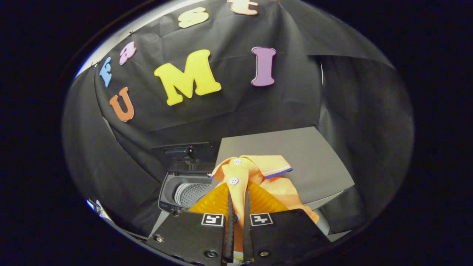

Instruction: Put the clothes into the washing machine and then close the washing machine lid.

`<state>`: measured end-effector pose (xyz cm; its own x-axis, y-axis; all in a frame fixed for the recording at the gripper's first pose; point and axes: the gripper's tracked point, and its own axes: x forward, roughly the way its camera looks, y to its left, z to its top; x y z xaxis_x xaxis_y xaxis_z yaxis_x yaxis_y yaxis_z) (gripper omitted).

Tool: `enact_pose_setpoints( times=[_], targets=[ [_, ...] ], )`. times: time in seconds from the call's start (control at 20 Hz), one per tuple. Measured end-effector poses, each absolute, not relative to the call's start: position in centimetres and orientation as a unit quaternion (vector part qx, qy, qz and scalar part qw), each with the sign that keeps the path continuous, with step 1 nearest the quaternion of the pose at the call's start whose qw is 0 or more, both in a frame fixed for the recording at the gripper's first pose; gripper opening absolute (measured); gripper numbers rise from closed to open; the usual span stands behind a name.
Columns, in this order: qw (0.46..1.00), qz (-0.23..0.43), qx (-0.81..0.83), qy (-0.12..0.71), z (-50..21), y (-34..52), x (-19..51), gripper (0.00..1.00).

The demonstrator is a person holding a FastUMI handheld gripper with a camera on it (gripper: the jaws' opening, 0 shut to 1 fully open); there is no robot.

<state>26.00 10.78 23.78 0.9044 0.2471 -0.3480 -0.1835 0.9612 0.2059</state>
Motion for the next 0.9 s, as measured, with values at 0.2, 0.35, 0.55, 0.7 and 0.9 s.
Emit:
enact_pose_setpoints(
  times=[0.2, 0.35, 0.55, 0.7, 0.9],
  targets=[
    [0.97, 0.133, 0.102, 0.177, 26.1, 14.5, 23.1, 0.13],
    [0.97, 0.144, 0.097, 0.168, 27.6, 17.5, 21.9, 0.13],
    [0.966, 0.174, 0.089, 0.168, 28.9, 23.0, 21.7, 0.13],
    [0.957, 0.201, 0.097, 0.185, 28.9, 27.5, 23.3, 0.13],
    [0.942, 0.239, 0.102, 0.211, 28.3, 33.8, 26.5, 0.13]
  ],
)
